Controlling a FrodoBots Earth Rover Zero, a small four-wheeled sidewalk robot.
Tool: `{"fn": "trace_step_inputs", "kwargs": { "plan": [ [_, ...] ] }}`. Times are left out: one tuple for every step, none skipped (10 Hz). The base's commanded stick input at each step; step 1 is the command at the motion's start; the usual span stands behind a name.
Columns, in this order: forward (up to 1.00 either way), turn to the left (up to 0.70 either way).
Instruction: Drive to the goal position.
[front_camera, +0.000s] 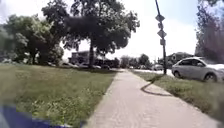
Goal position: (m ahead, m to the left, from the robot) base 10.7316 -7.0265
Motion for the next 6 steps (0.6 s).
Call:
{"fn": "trace_step_inputs", "kwargs": {
  "plan": [
    [0.70, 0.00],
    [0.70, 0.00],
    [0.70, 0.00],
    [0.70, 0.00],
    [0.70, 0.00],
    [0.70, 0.00]
  ]
}}
